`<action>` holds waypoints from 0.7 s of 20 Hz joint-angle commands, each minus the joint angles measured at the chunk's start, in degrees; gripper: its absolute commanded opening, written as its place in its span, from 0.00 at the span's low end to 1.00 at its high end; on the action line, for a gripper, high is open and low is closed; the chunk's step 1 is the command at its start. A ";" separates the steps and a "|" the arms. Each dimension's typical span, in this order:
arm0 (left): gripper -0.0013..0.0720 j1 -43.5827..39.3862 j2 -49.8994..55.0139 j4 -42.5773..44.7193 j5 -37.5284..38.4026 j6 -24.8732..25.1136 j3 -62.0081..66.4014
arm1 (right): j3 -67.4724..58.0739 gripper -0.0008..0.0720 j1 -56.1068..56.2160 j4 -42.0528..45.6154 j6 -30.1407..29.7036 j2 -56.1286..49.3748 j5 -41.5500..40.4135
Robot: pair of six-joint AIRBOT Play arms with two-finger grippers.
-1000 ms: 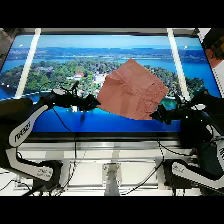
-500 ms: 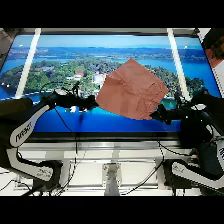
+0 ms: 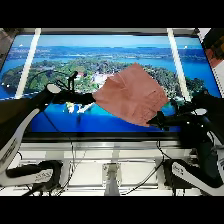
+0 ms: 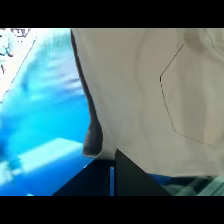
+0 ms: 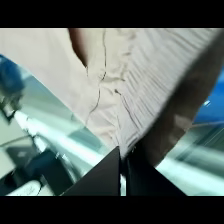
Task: Fold the clothes and pants, and hang the long-sleeved shirts on hangers.
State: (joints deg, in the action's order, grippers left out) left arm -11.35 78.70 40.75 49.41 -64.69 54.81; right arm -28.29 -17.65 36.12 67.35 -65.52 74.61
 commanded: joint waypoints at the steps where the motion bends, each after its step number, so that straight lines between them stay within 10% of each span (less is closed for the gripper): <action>1: 0.03 -0.39 -10.69 12.81 -0.13 -6.32 -0.61 | 4.26 0.02 -0.04 -3.76 -0.39 7.13 6.82; 14: 0.03 -20.11 -9.22 13.27 -20.55 -12.68 13.33 | 8.11 0.02 0.13 -7.30 16.79 28.33 1.97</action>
State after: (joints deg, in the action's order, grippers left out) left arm -28.51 64.64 53.69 34.92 -76.53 60.97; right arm -20.27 -17.54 29.39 80.44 -39.00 82.24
